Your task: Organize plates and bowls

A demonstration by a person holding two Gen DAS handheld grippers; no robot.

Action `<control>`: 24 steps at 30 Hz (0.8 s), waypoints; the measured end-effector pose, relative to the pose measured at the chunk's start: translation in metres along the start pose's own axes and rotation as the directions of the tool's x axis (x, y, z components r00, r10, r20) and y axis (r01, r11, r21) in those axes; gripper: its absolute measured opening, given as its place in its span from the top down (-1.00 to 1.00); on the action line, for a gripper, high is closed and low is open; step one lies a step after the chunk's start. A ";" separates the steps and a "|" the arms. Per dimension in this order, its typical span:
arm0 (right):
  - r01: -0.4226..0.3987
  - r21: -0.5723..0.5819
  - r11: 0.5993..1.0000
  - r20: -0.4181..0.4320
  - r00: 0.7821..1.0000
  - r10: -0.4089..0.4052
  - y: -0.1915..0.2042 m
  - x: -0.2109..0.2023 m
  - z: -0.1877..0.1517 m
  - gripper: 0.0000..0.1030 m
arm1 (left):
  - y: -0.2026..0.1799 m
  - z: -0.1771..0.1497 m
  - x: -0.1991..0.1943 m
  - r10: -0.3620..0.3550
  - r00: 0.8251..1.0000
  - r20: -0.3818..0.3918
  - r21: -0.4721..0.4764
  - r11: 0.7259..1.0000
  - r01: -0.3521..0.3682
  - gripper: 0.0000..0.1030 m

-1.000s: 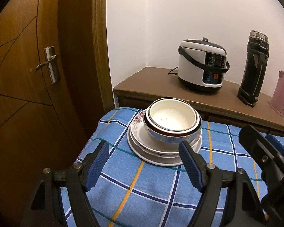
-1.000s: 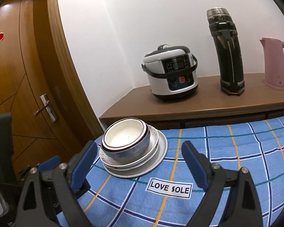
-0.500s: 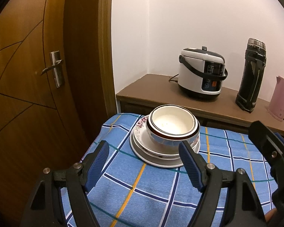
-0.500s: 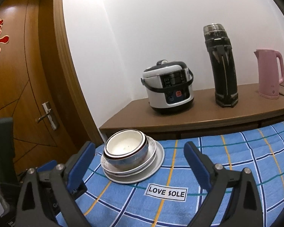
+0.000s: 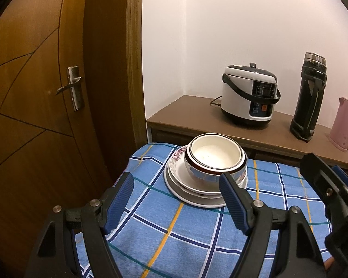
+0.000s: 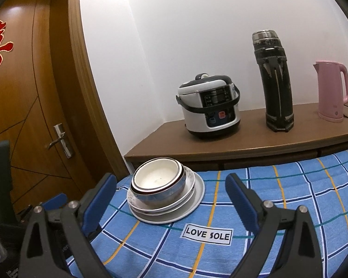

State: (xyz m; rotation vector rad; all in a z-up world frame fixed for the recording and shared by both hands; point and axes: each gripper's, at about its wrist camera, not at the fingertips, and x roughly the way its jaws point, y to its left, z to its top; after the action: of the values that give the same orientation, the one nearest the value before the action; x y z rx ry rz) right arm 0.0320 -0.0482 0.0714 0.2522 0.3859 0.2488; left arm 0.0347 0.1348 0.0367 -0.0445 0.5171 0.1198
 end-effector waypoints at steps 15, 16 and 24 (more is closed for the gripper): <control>0.002 0.001 1.000 0.008 1.000 -0.002 0.001 -0.004 0.002 -0.88 | -0.001 -0.001 -0.004 0.001 1.000 0.010 0.008 1.000 -0.001 -0.51; 0.002 0.001 1.000 0.010 1.000 -0.002 0.001 -0.005 0.002 -0.88 | -0.001 -0.001 -0.004 0.001 1.000 0.010 0.008 1.000 -0.001 -0.51; 0.001 0.000 1.000 0.013 1.000 -0.001 0.002 -0.009 0.002 -0.88 | -0.001 -0.001 -0.007 0.004 1.000 0.014 0.010 1.000 -0.004 -0.52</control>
State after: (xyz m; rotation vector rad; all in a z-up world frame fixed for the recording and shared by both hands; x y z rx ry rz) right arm 0.0242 -0.0491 0.0772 0.2534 0.3729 0.2462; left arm 0.0289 0.1332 0.0395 -0.0328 0.5042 0.1216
